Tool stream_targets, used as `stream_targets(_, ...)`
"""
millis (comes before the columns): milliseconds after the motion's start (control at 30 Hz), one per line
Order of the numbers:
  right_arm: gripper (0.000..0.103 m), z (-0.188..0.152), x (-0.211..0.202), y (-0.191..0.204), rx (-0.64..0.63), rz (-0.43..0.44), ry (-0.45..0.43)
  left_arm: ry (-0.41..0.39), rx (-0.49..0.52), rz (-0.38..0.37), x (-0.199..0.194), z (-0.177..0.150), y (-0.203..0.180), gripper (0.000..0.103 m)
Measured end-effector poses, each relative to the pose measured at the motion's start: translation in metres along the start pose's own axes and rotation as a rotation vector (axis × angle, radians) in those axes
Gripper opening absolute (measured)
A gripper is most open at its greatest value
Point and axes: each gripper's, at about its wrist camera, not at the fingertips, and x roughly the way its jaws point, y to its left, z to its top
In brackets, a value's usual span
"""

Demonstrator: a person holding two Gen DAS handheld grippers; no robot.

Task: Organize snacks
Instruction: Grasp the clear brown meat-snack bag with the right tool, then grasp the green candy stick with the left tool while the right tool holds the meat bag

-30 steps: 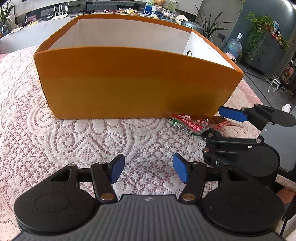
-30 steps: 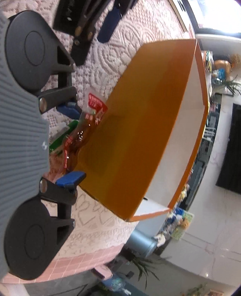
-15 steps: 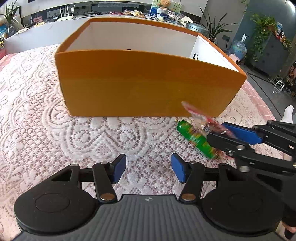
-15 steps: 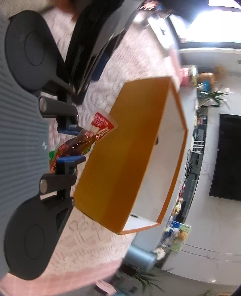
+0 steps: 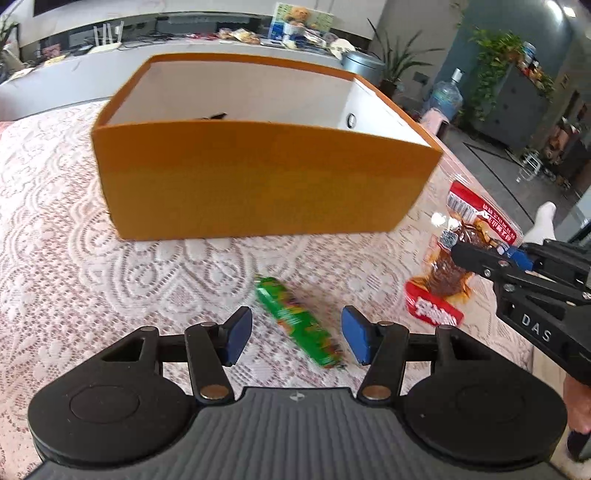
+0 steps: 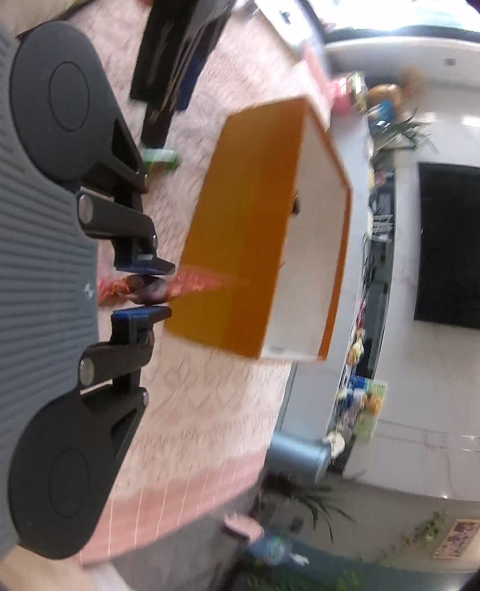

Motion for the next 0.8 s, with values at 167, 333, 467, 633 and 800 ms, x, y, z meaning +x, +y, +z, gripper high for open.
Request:
stream_targets(167,0.014,0.012,-0.005,-0.014,0.092,0.075,0.037,0.038,-0.035,-0.027,0.005,-0.001,0.0,0.065)
stream_targets(333,0.014,0.034,-0.009,-0.04,0.294,0.285,0.143,0.038,-0.087,-0.022,0.005,0.002,0.006,0.064)
stream_targets(467,0.014,0.034,0.0,-0.036,0.32,0.307,0.163,0.053,-0.121,-0.029,0.007,0.003,0.013,0.063)
stream_targets(633,0.016,0.021,0.021,-0.023,0.314,0.276,0.171,0.056,-0.129,-0.021,0.008,0.003,0.014,0.062)
stream_targets(800,0.023,0.017,0.033,-0.014,0.274,0.222,0.123,0.062,-0.139,-0.03,0.011,0.001,0.015,0.062)
